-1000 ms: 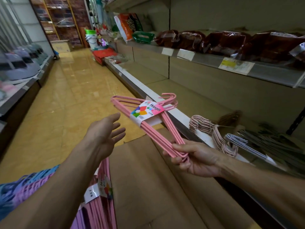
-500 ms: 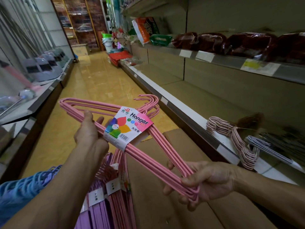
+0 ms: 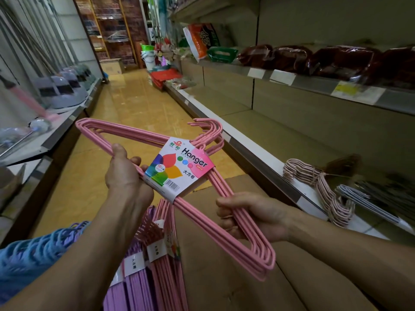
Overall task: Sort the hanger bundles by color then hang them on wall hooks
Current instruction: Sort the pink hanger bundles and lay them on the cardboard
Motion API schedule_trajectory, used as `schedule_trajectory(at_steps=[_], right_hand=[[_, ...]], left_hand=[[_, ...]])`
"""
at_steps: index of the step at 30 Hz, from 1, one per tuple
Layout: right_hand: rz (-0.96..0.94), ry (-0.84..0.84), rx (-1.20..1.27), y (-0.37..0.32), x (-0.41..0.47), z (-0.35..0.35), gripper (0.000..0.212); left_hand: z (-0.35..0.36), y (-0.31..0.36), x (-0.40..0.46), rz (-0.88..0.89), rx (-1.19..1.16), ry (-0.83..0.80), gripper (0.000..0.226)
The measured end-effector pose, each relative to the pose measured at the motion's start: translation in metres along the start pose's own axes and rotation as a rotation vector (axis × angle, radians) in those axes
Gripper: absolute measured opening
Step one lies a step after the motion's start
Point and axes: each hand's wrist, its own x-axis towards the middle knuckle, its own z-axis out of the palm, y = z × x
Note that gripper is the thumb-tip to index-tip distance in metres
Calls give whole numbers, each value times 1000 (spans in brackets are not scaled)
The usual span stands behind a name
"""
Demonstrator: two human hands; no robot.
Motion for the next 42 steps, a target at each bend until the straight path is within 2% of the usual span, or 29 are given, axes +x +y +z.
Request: schedule_trajectory(at_steps=[4, 9, 13, 17, 19, 21, 24, 26, 29, 32, 36, 39, 42], right_hand=[[-31, 72, 116, -8, 14, 12, 23], [-61, 169, 80, -6, 22, 14, 35], [-89, 197, 12, -7, 16, 15, 40], [-156, 271, -174, -9, 10, 16, 41], [-179, 324, -270, -8, 10, 17, 45], [-193, 382, -348, -5, 11, 18, 47], [-196, 449, -447, -1, 11, 19, 40], [-181, 475, -523, 0, 12, 21, 21], [-159, 502, -592, 2, 15, 23, 2], [-143, 515, -628, 7, 19, 27, 5], [-162, 508, -630, 11, 16, 34, 7], [-194, 462, -642, 12, 14, 39, 10], [-240, 432, -604, 14, 15, 44, 29]], left_hand=[[3, -3, -6, 5, 7, -60, 34], [7, -2, -11, 57, 94, -105, 29], [0, 1, -6, 41, 287, -124, 33], [-12, -2, 10, 69, 591, -38, 37], [-16, -3, 14, 176, 824, 32, 39], [-16, -1, 11, 381, 1033, 59, 47], [-10, 0, -3, 740, 1149, -129, 48], [-2, -1, -14, 819, 1182, -301, 43], [14, -6, -34, 734, 1145, -534, 44], [27, -8, -49, 592, 1082, -690, 39], [35, -10, -50, 596, 1092, -672, 27], [33, -14, -44, 641, 1163, -597, 39], [33, -16, -43, 669, 1176, -530, 48]])
